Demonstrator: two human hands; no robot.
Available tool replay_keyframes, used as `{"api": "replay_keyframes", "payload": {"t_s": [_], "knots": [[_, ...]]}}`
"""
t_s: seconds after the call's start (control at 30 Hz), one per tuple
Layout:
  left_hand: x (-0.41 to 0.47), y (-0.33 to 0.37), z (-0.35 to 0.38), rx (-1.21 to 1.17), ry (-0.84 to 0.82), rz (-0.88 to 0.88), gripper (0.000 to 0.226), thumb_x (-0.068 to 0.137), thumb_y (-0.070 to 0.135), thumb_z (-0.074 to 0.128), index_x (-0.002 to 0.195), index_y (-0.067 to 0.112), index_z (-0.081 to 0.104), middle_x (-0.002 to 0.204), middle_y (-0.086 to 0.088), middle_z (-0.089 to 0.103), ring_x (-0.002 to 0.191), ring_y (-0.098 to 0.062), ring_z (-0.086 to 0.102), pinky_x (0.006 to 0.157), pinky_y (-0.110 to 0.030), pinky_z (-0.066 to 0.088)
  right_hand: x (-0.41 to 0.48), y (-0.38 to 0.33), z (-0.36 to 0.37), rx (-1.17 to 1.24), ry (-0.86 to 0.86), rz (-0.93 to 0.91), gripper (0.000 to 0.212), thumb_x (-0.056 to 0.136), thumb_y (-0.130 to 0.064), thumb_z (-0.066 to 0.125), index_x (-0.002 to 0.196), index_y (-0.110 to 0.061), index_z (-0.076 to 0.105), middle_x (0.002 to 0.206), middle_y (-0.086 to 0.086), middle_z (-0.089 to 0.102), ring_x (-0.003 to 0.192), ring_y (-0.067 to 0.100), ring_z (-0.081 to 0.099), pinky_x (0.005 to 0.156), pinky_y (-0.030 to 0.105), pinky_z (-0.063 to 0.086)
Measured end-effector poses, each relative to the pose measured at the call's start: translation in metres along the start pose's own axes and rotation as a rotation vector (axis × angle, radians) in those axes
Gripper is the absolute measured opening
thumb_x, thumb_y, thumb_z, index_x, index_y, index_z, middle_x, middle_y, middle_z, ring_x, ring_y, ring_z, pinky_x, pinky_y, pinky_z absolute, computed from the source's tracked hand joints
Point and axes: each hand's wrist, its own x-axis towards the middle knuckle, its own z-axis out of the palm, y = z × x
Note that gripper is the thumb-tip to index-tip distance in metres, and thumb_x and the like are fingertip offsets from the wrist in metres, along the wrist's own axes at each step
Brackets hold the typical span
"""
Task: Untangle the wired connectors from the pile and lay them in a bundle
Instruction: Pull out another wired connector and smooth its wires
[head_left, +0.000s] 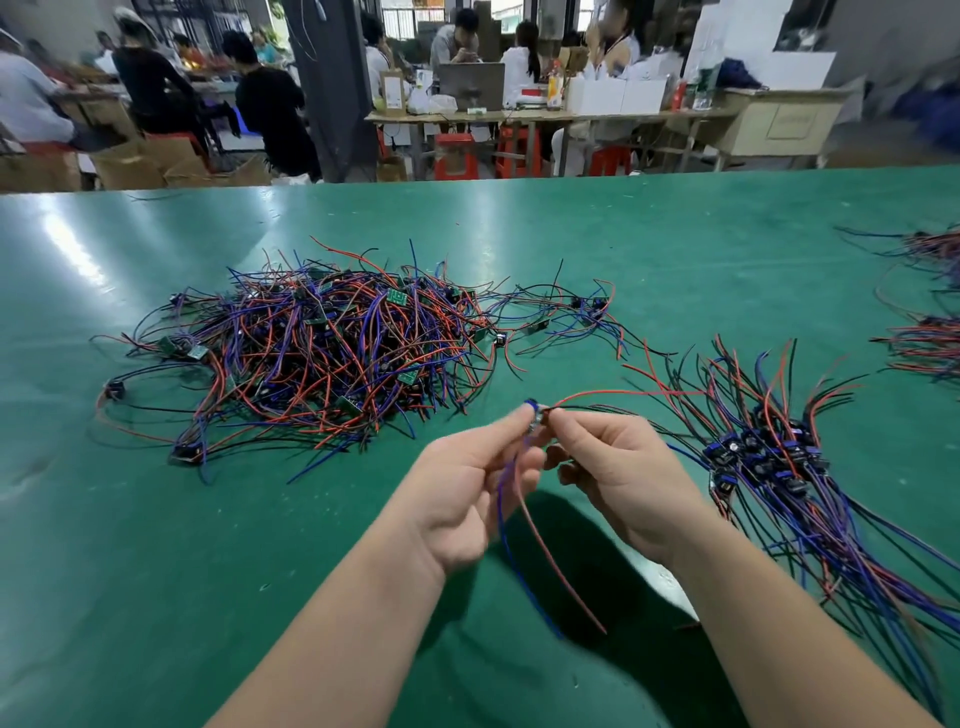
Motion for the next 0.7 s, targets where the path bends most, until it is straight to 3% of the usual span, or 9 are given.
{"api": "replay_keyframes", "payload": {"t_s": [0.07, 0.13, 0.27, 0.37, 0.53, 0.7], "knots": [[0.0, -0.004, 0.002, 0.114, -0.016, 0.03, 0.021, 0.078, 0.018, 0.068, 0.06, 0.007, 0.074, 0.063, -0.002, 0.069, 0.039, -0.001, 0.055, 0.038, -0.012, 0.046, 0.002, 0.001, -0.004, 0.008, 0.019, 0.008, 0.049, 0.068, -0.041, 0.065, 0.086, 0.005, 0.07, 0.079, 0.019, 0.056, 0.071, 0.023, 0.042, 0.061, 0.026, 0.033], [0.001, -0.003, -0.001, 0.151, -0.04, 0.014, 0.03, 0.083, 0.016, 0.065, 0.055, 0.011, 0.074, 0.065, -0.003, 0.07, 0.038, -0.001, 0.054, 0.038, -0.012, 0.046, 0.002, 0.001, -0.009, 0.089, -0.014, 0.061, 0.04, 0.069, -0.033, 0.066, 0.085, 0.003, 0.072, 0.082, 0.019, 0.057, 0.073, 0.023, 0.042, 0.062, 0.024, 0.034], [-0.002, 0.002, -0.007, 0.238, -0.101, 0.004, 0.025, 0.086, 0.013, 0.063, 0.063, 0.009, 0.073, 0.064, -0.005, 0.069, 0.038, -0.003, 0.054, 0.037, -0.013, 0.045, 0.003, -0.004, -0.015, 0.255, -0.107, 0.175, 0.019, 0.066, -0.021, 0.068, 0.076, -0.007, 0.077, 0.07, 0.003, 0.066, 0.058, 0.006, 0.052, 0.053, 0.012, 0.045], [-0.002, -0.001, -0.007, 0.321, -0.146, 0.048, 0.018, 0.086, 0.008, 0.063, 0.069, 0.005, 0.067, 0.064, -0.008, 0.067, 0.042, -0.008, 0.056, 0.041, -0.015, 0.045, 0.003, -0.007, -0.019, 0.307, -0.058, 0.202, 0.012, 0.061, -0.013, 0.068, 0.068, -0.007, 0.076, 0.064, 0.002, 0.065, 0.05, 0.004, 0.055, 0.051, 0.01, 0.047], [0.002, -0.006, -0.009, 0.514, -0.172, 0.048, 0.019, 0.083, 0.005, 0.067, 0.065, 0.004, 0.071, 0.064, -0.009, 0.068, 0.05, -0.01, 0.063, 0.047, -0.018, 0.05, 0.006, -0.015, -0.031, 0.141, 0.175, 0.204, 0.013, 0.066, -0.011, 0.07, 0.074, -0.002, 0.064, 0.054, 0.002, 0.062, 0.042, 0.004, 0.054, 0.039, 0.01, 0.042], [0.0, -0.013, -0.009, 0.614, -0.305, -0.011, 0.021, 0.081, 0.003, 0.069, 0.061, 0.007, 0.071, 0.064, -0.01, 0.068, 0.053, -0.014, 0.065, 0.051, -0.02, 0.052, 0.012, -0.022, -0.06, 0.283, 0.485, 0.112, 0.011, 0.08, -0.004, 0.068, 0.075, -0.006, 0.059, 0.05, 0.0, 0.063, 0.043, 0.006, 0.058, 0.041, 0.013, 0.045]]}}
